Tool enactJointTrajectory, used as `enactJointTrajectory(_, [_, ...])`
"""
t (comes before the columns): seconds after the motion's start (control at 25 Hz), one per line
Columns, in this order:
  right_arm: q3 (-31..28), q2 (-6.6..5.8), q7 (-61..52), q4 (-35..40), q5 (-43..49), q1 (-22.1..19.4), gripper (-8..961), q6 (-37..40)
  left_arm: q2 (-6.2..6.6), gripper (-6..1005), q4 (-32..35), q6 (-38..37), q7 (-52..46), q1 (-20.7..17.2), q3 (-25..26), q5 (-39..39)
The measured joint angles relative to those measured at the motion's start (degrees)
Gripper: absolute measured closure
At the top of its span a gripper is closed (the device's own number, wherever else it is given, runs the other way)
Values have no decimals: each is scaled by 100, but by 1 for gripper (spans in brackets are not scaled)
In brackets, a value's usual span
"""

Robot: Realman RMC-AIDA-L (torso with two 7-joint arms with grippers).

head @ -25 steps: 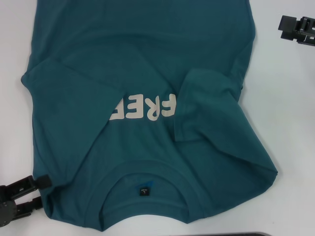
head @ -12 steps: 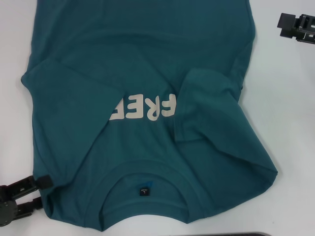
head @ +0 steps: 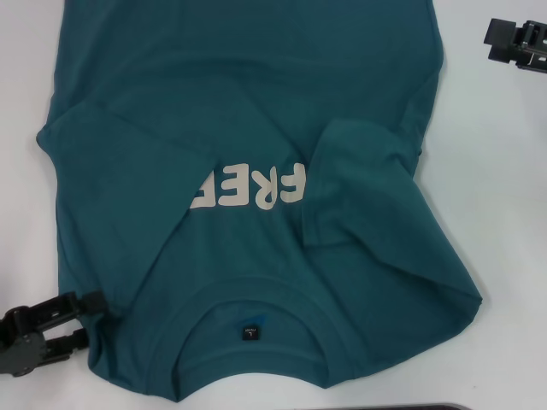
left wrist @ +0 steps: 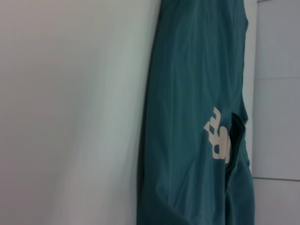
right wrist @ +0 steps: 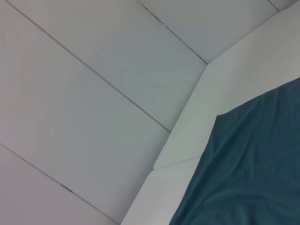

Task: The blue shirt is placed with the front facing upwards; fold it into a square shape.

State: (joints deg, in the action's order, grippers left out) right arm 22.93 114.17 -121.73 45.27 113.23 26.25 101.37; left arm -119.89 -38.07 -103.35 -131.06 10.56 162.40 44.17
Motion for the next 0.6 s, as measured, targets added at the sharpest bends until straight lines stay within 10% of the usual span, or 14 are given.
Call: enactJointTrajectory(0.6, [-67, -77, 41, -167, -4, 36, 44, -70, 26, 66, -286, -98, -187, -215, 118, 7])
